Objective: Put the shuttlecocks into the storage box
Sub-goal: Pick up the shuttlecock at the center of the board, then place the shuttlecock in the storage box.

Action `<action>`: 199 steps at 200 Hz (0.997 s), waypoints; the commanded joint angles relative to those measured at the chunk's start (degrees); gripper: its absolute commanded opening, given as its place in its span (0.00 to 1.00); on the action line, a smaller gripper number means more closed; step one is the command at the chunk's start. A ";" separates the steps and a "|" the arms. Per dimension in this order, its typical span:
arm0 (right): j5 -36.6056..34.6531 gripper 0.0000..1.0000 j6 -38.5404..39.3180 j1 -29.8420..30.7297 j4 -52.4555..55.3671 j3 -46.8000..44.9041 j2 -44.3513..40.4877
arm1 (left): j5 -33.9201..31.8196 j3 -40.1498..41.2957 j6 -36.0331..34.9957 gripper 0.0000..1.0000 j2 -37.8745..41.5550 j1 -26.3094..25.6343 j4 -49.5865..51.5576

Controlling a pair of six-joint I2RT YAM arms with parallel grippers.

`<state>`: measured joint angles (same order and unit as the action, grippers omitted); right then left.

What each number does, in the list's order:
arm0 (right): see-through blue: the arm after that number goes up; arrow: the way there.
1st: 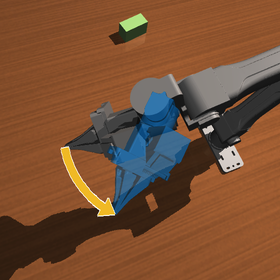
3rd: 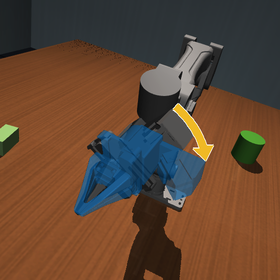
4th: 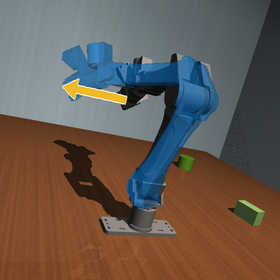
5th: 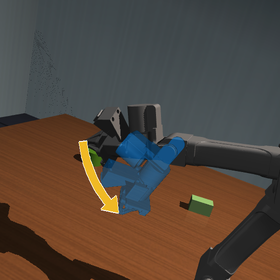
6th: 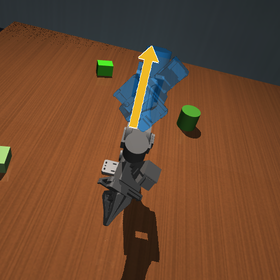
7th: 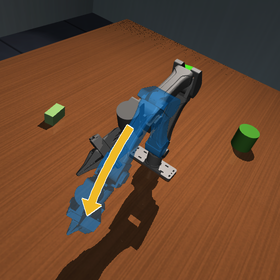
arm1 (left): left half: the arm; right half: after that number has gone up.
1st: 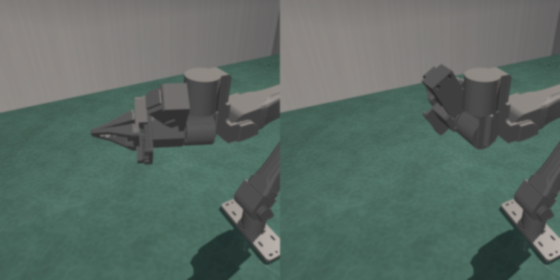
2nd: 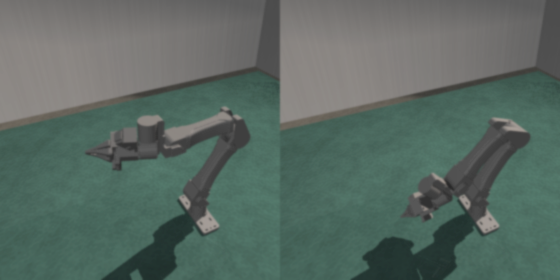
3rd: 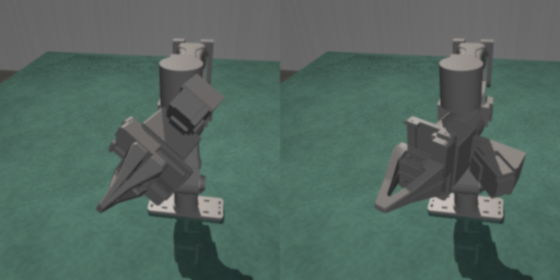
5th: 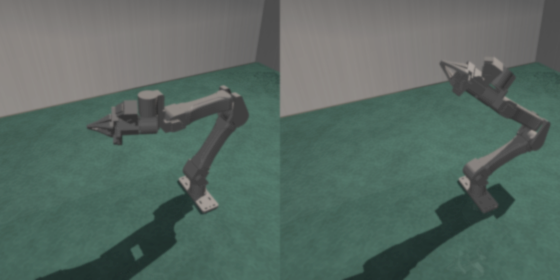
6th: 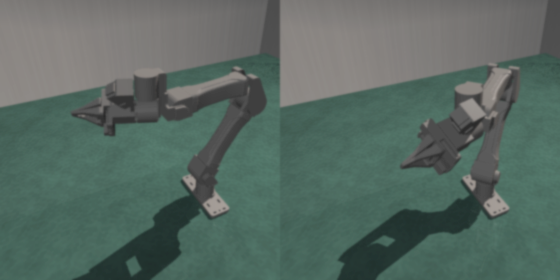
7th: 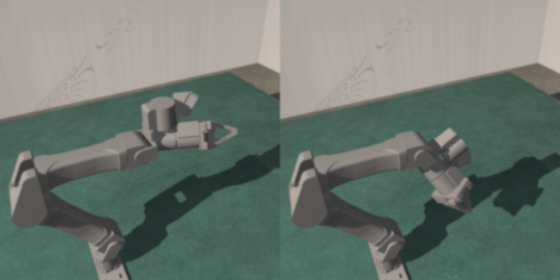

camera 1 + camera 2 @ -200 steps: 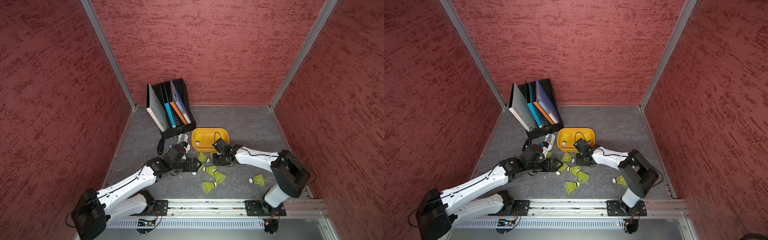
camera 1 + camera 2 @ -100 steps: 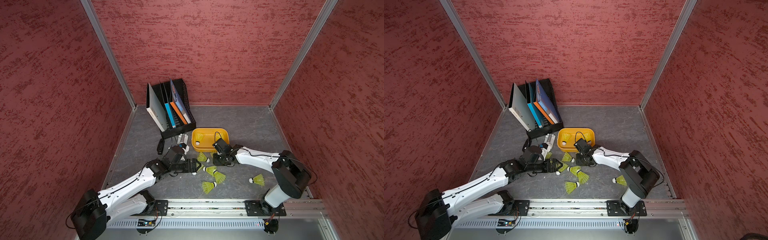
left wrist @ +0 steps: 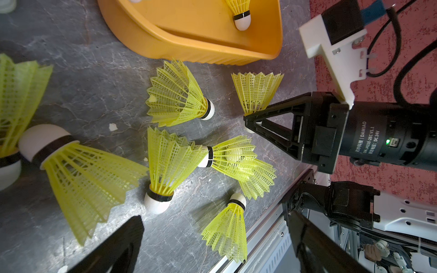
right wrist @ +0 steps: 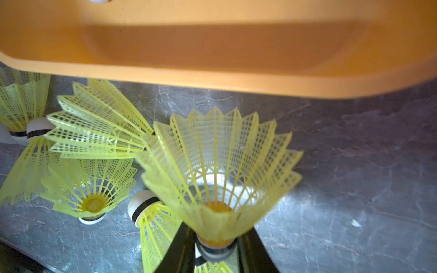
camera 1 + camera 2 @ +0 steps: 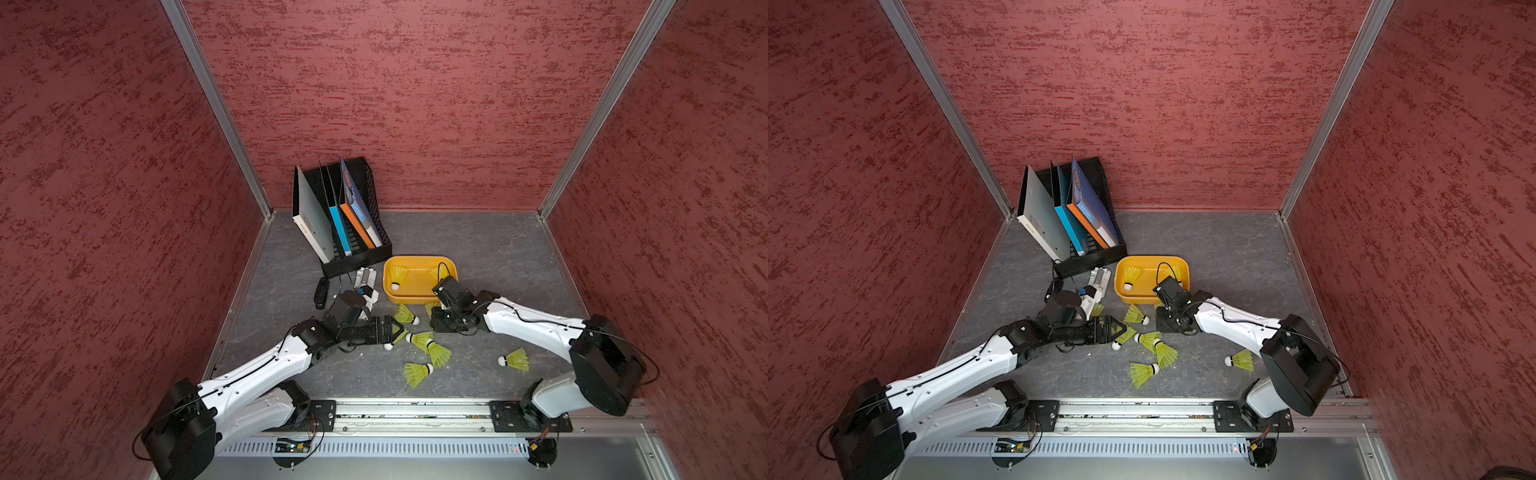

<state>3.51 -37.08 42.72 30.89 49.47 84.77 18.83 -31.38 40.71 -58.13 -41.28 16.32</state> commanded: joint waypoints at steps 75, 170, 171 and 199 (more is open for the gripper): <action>1.37 0.18 3.01 0.67 12.23 0.09 -13.36 | 3.73 -4.81 0.04 1.00 -5.34 1.00 -5.01; 0.38 0.18 11.09 -2.66 16.87 23.94 1.55 | 10.20 -15.09 -1.07 1.00 -14.52 10.81 -6.39; 0.41 0.18 11.16 -2.74 16.89 24.15 1.76 | 10.27 -15.19 -1.07 1.00 -14.63 10.88 -6.39; 1.90 0.18 12.66 -4.97 16.55 28.13 7.55 | 11.11 -18.29 -2.39 1.00 -17.57 13.55 -4.82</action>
<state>4.54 -27.05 39.55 46.48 74.78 88.60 28.23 -46.89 40.16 -73.82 -29.56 11.51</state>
